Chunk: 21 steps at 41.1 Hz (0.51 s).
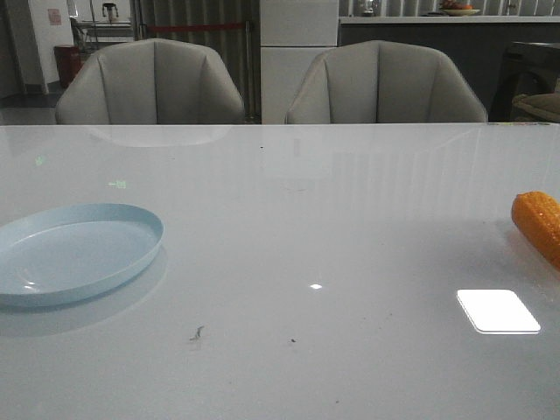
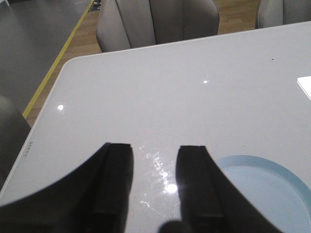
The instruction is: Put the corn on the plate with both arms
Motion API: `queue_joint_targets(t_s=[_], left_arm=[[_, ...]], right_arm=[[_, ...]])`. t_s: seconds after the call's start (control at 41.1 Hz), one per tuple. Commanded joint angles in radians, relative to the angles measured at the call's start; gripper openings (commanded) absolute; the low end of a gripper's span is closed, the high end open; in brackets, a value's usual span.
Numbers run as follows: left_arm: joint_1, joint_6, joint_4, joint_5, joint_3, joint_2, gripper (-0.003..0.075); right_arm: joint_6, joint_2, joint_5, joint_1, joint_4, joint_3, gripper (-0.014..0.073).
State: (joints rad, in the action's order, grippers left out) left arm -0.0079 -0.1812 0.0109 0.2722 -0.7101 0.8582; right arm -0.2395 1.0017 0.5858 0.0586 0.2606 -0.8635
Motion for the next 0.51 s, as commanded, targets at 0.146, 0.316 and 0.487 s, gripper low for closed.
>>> queue_joint_targets(t_s=[0.146,0.316,0.487], left_arm=[[0.002,0.001,-0.027,-0.079,-0.031,0.027,0.0403],[0.002,0.001,-0.085,0.024,-0.079,0.095,0.0405],[0.002,0.001,-0.101,0.195,-0.213,0.245,0.0405]], right_arm=[[0.002,-0.004,-0.058,0.005,0.006,-0.034,0.0456],[0.002,-0.004,-0.049,0.005,0.006,-0.034,0.0456],[0.002,-0.004,-0.049,0.005,0.006,-0.034,0.0456]])
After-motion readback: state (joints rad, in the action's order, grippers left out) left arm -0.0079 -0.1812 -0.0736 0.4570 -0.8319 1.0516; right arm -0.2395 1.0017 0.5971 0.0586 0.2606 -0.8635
